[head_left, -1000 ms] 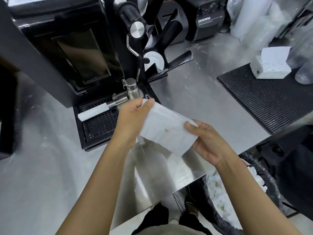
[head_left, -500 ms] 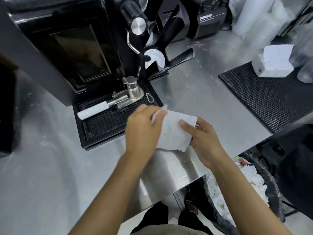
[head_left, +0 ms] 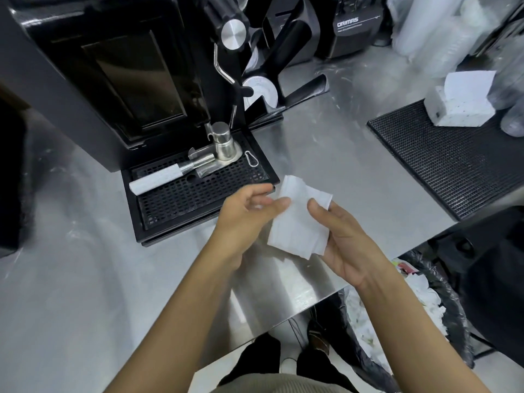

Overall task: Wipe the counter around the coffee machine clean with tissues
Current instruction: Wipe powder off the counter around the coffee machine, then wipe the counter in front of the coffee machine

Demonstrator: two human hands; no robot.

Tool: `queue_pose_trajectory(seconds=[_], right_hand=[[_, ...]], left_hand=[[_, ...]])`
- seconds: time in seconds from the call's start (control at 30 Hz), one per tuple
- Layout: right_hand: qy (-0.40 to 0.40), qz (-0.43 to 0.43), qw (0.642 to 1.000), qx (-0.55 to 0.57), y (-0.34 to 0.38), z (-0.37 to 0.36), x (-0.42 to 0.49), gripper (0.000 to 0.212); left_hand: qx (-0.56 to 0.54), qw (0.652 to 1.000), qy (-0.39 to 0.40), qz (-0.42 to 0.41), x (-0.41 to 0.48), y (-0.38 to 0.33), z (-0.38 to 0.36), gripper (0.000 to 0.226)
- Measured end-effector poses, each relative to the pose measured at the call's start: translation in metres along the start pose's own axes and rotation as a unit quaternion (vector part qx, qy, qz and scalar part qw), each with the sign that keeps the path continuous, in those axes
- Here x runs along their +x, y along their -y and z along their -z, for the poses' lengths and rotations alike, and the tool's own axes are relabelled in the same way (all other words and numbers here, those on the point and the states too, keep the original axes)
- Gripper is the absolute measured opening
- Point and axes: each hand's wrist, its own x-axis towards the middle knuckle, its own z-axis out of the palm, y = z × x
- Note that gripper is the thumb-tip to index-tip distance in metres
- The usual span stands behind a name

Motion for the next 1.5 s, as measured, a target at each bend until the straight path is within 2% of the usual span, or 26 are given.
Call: queue_pose_trajectory(seconds=[0.1, 0.2, 0.3, 0.37, 0.4, 0.43, 0.53, 0.57, 0.63, 0.67, 0.73, 0.8, 0.93, 1.0, 1.07, 1.13, 1.2, 1.27, 1.33, 1.5], right_hand=[[0.025, -0.011, 0.999, -0.033, 0.000, -0.004, -0.003, 0.050], [-0.014, -0.018, 0.993, -0.117, -0.007, -0.004, 0.001, 0.042], [-0.041, -0.024, 0.989, -0.138, -0.013, -0.006, 0.004, 0.031], [-0.037, -0.031, 0.986, -0.159, -0.016, -0.008, 0.006, 0.020], [-0.031, -0.034, 0.983, -0.176, -0.017, -0.009, 0.007, 0.022], [-0.020, -0.042, 0.981, -0.188, -0.019, -0.010, 0.009, 0.032], [0.028, -0.062, 0.977, -0.200, -0.028, -0.021, 0.013, 0.052], [0.038, -0.066, 0.977, -0.199, -0.033, -0.025, 0.015, 0.052], [0.057, -0.079, 0.976, -0.195, -0.044, -0.035, 0.016, 0.045], [0.070, -0.085, 0.973, -0.201, -0.050, -0.041, 0.016, 0.042], [0.094, -0.092, 0.964, -0.229, -0.064, -0.048, 0.015, 0.042], [0.113, -0.099, 0.956, -0.254, -0.076, -0.051, 0.015, 0.046], [0.116, -0.112, 0.948, -0.275, -0.090, -0.058, 0.019, 0.049], [0.065, -0.062, 0.946, -0.312, -0.092, -0.063, 0.025, 0.046], [-0.054, 0.057, 0.938, -0.338, -0.090, -0.066, 0.036, 0.032], [-0.172, 0.176, 0.919, -0.308, -0.082, -0.068, 0.051, 0.017], [-0.252, 0.242, 0.890, -0.292, -0.072, -0.062, 0.073, 0.021], [-0.277, 0.232, 0.881, -0.305, -0.064, -0.054, 0.097, 0.035], [-0.263, 0.193, 0.895, -0.304, -0.058, -0.050, 0.116, 0.038], [-0.249, 0.164, 0.903, -0.310, -0.050, -0.032, 0.142, 0.017]], left_hand=[[-0.007, 1.000, 0.011, 0.004, -0.004, 0.002, 0.004, 0.018], [-0.046, 0.999, 0.001, -0.006, -0.009, 0.004, 0.010, 0.010], [-0.087, 0.996, 0.024, -0.006, -0.014, 0.007, 0.021, 0.011], [-0.117, 0.992, 0.036, 0.000, -0.020, 0.014, 0.031, 0.022], [-0.133, 0.990, 0.042, 0.005, -0.023, 0.017, 0.036, 0.027], [-0.150, 0.988, 0.039, 0.012, -0.026, 0.022, 0.041, 0.030], [-0.195, 0.979, -0.012, 0.051, -0.034, 0.035, 0.051, 0.020], [-0.198, 0.977, -0.026, 0.073, -0.037, 0.041, 0.053, 0.026], [-0.211, 0.970, -0.034, 0.113, -0.045, 0.053, 0.055, 0.054], [-0.222, 0.967, -0.033, 0.123, -0.050, 0.058, 0.055, 0.058], [-0.248, 0.958, -0.063, 0.127, -0.059, 0.067, 0.056, 0.048], [-0.282, 0.942, -0.130, 0.132, -0.067, 0.074, 0.058, 0.032], [-0.339, 0.913, -0.189, 0.125, -0.076, 0.084, 0.068, 0.022], [-0.319, 0.911, -0.238, 0.108, -0.076, 0.084, 0.078, 0.019], [-0.274, 0.903, -0.321, 0.082, -0.070, 0.084, 0.093, 0.018], [-0.224, 0.894, -0.387, 0.035, -0.059, 0.083, 0.109, 0.018], [-0.191, 0.888, -0.417, 0.001, -0.046, 0.080, 0.122, 0.021], [-0.184, 0.890, -0.418, -0.016, -0.029, 0.078, 0.133, 0.027], [-0.182, 0.896, -0.405, -0.020, -0.012, 0.077, 0.140, 0.032], [-0.164, 0.904, -0.396, -0.016, 0.012, 0.079, 0.146, 0.034]])
